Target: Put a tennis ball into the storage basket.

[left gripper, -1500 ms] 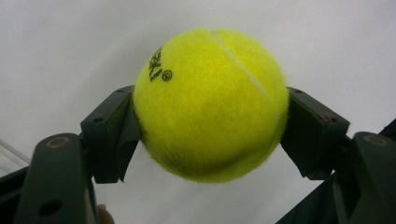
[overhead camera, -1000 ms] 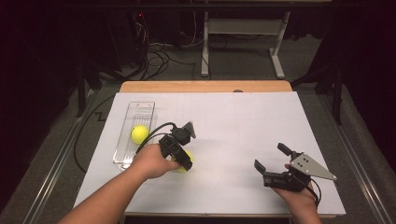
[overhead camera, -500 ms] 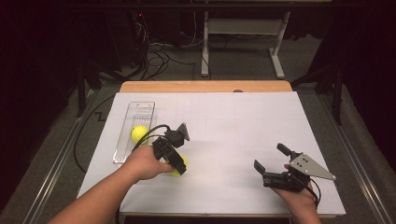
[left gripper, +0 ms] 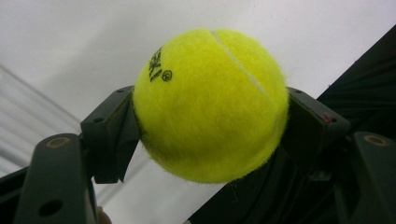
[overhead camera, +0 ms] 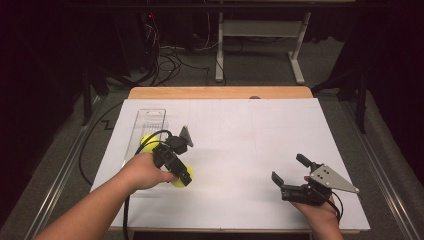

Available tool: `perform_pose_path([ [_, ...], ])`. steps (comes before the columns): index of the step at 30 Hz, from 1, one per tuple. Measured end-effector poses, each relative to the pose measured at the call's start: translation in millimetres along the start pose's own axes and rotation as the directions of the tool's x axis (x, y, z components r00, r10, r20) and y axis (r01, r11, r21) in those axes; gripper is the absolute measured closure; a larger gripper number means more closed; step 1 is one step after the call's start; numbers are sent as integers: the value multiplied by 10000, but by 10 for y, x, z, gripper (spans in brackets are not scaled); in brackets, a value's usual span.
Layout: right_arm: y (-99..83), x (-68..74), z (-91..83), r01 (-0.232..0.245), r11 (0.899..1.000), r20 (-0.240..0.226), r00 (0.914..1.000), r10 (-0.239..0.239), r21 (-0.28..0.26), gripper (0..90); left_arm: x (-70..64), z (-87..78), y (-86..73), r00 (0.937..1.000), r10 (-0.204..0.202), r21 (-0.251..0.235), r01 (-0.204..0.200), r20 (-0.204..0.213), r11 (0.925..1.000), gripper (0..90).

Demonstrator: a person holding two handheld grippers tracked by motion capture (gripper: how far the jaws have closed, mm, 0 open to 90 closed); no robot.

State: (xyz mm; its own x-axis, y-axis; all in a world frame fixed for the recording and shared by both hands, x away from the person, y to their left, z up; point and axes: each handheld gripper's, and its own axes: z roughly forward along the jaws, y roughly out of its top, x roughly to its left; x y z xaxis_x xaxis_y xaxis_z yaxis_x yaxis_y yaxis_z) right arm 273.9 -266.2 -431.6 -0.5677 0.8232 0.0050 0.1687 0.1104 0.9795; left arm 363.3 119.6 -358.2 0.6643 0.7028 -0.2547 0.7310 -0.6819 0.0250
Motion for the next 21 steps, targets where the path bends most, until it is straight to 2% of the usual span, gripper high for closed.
perform_pose_path([
  [10, -1, 2, 2, 56, 10000, 17, 10000, -56, 8, 7, 68, -234, -68, 9999, -83, -118, 82, -109, 9999, 271],
  [21, 1, 6, 3, 46, 10000, 19, 10000, -46, -17, 7, 252, -410, -203, 9974, -644, -381, 631, -320, 9973, 272],
])
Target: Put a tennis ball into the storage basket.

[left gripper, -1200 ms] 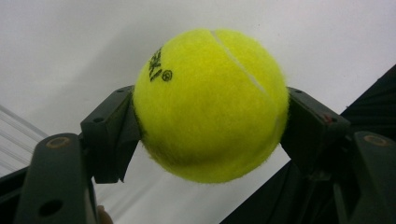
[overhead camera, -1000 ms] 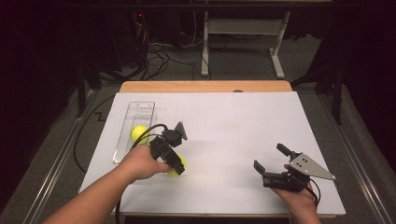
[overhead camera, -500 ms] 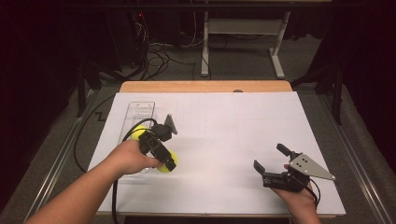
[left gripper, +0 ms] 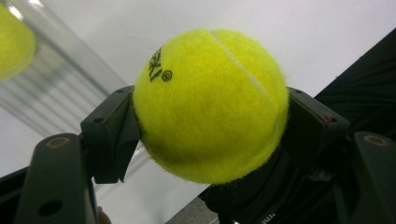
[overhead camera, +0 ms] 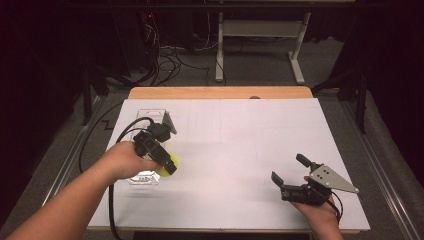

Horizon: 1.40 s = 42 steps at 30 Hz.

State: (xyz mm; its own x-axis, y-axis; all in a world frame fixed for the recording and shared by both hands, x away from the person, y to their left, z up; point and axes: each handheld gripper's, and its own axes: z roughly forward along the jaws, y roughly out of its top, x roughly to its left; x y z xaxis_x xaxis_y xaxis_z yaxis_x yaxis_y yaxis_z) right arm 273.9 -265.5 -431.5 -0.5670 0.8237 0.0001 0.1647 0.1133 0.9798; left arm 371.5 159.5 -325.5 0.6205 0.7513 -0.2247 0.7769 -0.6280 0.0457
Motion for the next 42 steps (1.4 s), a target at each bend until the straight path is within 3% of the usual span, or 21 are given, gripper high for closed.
perform_pose_path([
  [18, 0, -2, -6, -7, 10000, 18, 10000, 7, -5, 7, 406, -104, -173, 9934, -1091, -166, 1086, -351, 9939, 271],
  [28, 0, 0, -5, -14, 10000, 18, 10000, 14, 4, 7, 663, -129, -287, 9805, -1868, -189, 1859, -607, 9824, 271],
  [42, -3, 1, -2, 11, 10000, 14, 10000, -11, 17, 7, 673, -161, -278, 9774, -1952, -210, 1941, -818, 9808, 271],
])
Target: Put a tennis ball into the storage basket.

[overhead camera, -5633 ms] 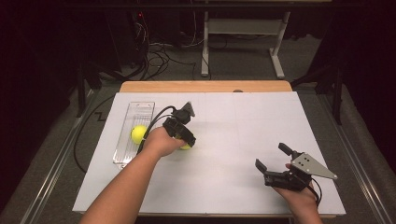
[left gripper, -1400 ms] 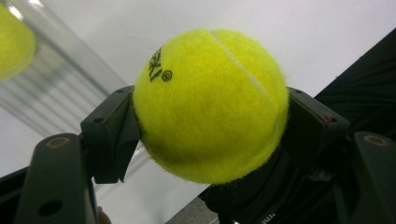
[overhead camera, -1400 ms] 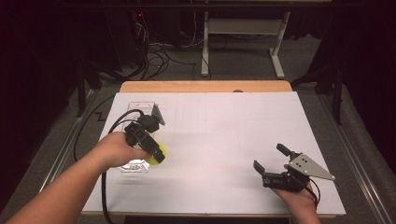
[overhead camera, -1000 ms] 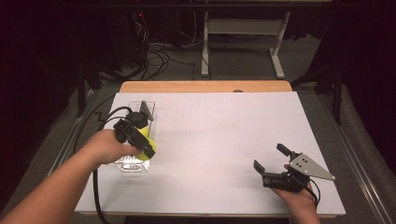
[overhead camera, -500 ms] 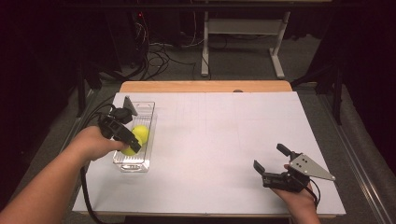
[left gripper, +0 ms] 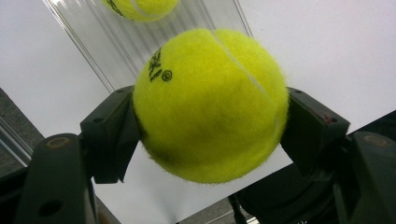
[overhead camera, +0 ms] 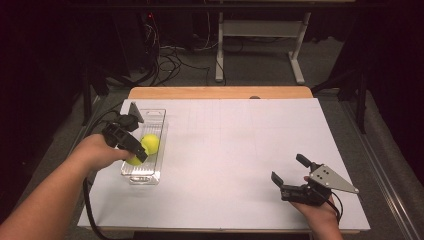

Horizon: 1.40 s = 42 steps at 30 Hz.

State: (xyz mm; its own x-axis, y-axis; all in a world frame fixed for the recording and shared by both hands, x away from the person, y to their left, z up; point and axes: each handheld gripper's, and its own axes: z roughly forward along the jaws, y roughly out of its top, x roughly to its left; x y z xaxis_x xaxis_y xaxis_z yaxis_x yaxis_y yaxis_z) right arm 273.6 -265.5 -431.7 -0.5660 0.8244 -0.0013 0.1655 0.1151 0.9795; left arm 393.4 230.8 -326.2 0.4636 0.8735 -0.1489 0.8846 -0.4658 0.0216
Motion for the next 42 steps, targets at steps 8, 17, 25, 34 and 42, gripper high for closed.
perform_pose_path([
  [8, -2, 3, 2, -16, 10000, -24, 10000, 16, 7, 7, 26, 40, 37, 9995, -233, -54, 232, -212, 9997, 270],
  [17, -1, -3, -4, -30, 10000, -18, 10000, 30, -9, 7, 46, 239, 72, 9986, -357, 112, 361, -394, 9993, 268],
  [25, -3, -3, 0, -45, 10000, -12, 10000, 45, 18, 7, 43, 396, 96, 9987, -339, 149, 345, -387, 9993, 267],
  [34, -3, -3, 0, -33, 10000, -14, 10000, 33, 16, 7, 18, 468, 115, 9985, -262, 134, 269, -487, 9995, 266],
  [42, -1, -1, 1, -16, 10000, -37, 10000, 16, -9, 7, 4, 449, 115, 9987, -249, 249, 260, -453, 9994, 265],
])
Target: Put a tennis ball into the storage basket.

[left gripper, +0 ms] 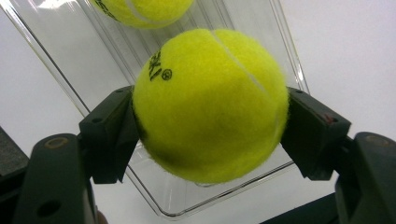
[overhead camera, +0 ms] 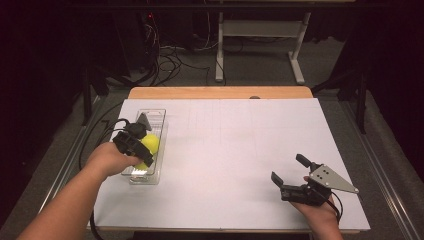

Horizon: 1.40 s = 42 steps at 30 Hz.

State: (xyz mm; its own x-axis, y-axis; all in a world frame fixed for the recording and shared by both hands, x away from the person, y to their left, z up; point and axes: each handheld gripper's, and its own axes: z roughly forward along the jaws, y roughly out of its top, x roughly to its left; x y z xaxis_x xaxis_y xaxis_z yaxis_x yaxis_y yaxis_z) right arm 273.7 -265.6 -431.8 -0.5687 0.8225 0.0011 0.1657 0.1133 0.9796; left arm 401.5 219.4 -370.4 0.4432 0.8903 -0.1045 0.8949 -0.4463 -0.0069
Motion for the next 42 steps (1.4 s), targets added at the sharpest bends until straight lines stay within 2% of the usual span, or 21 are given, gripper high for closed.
perform_pose_path([
  [1, 0, 0, -1, -15, 10000, 6, 10000, 15, 1, 7, 0, -9, 1, 10000, -9, 19, 9, 72, 10000, 259],
  [2, 0, -2, 0, -6, 10000, 6, 10000, 6, -2, 7, -4, -22, 4, 9999, -16, -23, 16, 157, 10000, 193],
  [3, 0, -2, -1, -16, 10000, 9, 10000, 16, 1, 7, -13, -41, 6, 9996, 61, -82, -59, 272, 9999, 81],
  [4, 0, 0, -1, -32, 10000, 12, 10000, 32, -10, 7, -23, -66, 6, 9993, 139, -169, -133, 358, 9998, 18],
  [5, 1, 1, -1, -37, 10000, 17, 10000, 37, -12, 7, -35, -88, 5, 9992, 189, -235, -181, 350, 9996, 6],
  [12, 3, 3, 1, 14, 10000, 4, 10000, -14, -15, 7, -45, -112, 10, 9998, 150, -290, -146, 137, 9995, 6],
  [19, 2, 0, 2, -24, 10000, 23, 10000, 24, -17, 7, -24, -126, 3, 9996, -73, -374, 83, 268, 9993, 6],
  [30, 2, 6, 6, 19, 10000, -1, 10000, -19, 3, 7, -94, -125, 11, 9996, 75, -342, -65, 286, 9994, 6],
  [37, 2, 5, 8, 23, 10000, -1, 10000, -23, 4, 7, -212, -104, 66, 9996, 252, -290, -247, 150, 9993, 7],
  [38, 1, 6, 8, 25, 10000, -1, 10000, -25, 13, 7, -277, -102, 95, 9991, 393, -240, -390, 134, 9990, 7],
  [42, 3, 5, 6, 9, 10000, 10, 10000, -9, -12, 7, -422, -98, 151, 9985, 546, -193, -544, 78, 9983, 7],
])
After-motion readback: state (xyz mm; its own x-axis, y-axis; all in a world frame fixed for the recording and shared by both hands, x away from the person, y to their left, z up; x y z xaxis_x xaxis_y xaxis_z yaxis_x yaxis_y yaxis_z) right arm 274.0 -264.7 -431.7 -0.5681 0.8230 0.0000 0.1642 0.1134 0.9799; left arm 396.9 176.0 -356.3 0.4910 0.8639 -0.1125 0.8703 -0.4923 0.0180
